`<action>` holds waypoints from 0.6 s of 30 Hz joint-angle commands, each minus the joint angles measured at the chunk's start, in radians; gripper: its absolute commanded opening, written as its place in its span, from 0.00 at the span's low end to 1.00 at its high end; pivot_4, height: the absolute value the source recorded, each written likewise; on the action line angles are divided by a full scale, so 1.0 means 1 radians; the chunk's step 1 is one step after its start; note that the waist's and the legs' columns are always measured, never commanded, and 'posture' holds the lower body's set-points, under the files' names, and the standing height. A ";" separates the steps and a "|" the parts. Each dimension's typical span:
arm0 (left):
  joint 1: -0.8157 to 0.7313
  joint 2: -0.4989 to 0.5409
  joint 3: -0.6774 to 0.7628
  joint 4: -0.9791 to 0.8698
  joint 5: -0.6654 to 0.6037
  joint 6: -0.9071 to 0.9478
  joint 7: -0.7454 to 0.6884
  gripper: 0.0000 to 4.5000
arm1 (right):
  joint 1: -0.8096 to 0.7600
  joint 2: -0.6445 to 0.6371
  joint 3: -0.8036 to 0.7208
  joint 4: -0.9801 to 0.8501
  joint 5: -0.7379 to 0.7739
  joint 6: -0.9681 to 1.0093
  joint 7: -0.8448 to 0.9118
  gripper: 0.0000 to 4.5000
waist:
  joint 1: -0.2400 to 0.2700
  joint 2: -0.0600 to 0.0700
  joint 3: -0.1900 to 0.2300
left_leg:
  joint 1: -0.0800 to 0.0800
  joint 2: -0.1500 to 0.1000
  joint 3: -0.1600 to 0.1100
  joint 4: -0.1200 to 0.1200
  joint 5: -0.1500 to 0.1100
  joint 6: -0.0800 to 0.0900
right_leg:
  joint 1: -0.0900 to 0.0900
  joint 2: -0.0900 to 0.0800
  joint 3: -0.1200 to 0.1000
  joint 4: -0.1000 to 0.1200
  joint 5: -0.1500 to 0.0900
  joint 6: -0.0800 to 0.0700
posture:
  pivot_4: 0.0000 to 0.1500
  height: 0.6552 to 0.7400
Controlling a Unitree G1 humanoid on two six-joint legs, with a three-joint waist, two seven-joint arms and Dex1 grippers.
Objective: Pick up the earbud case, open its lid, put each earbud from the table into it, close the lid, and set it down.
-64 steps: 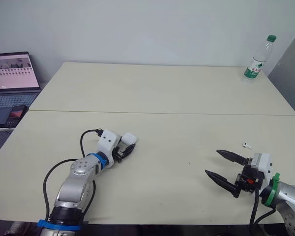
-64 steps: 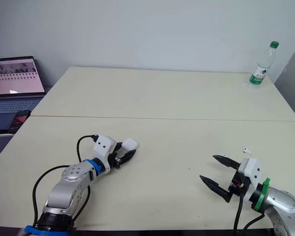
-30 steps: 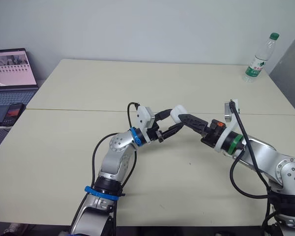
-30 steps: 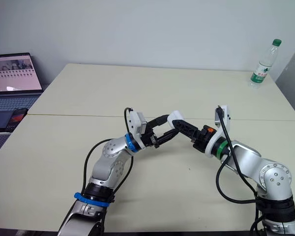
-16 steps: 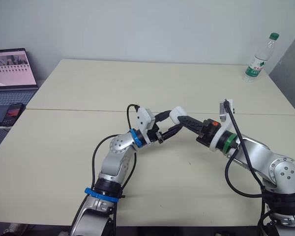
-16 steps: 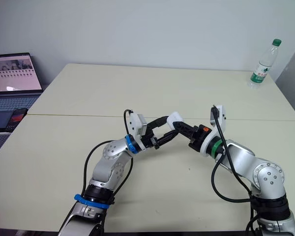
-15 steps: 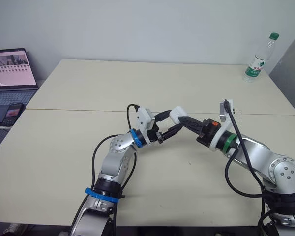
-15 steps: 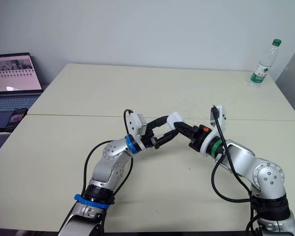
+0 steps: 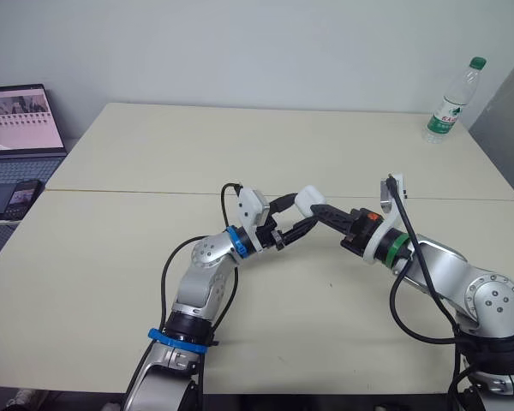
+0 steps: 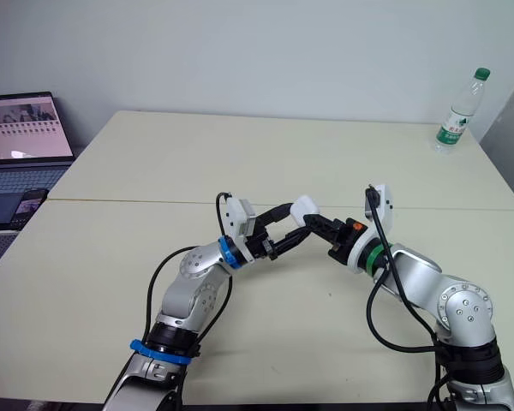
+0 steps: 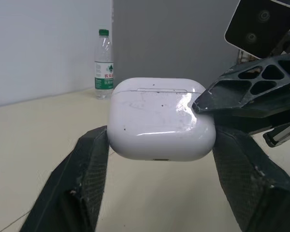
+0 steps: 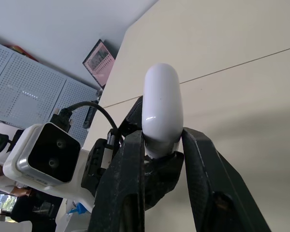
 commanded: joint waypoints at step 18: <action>-0.044 0.229 0.151 -0.156 -0.528 0.789 -0.171 1.00 | 0.045 -0.319 -0.128 -0.009 -0.079 0.178 0.542 0.16 | -0.001 0.001 0.001 | 0.000 0.001 -0.001 0.000 0.000 0.000 | -0.001 0.001 -0.001 0.001 -0.003 0.004 | 1.00 0.95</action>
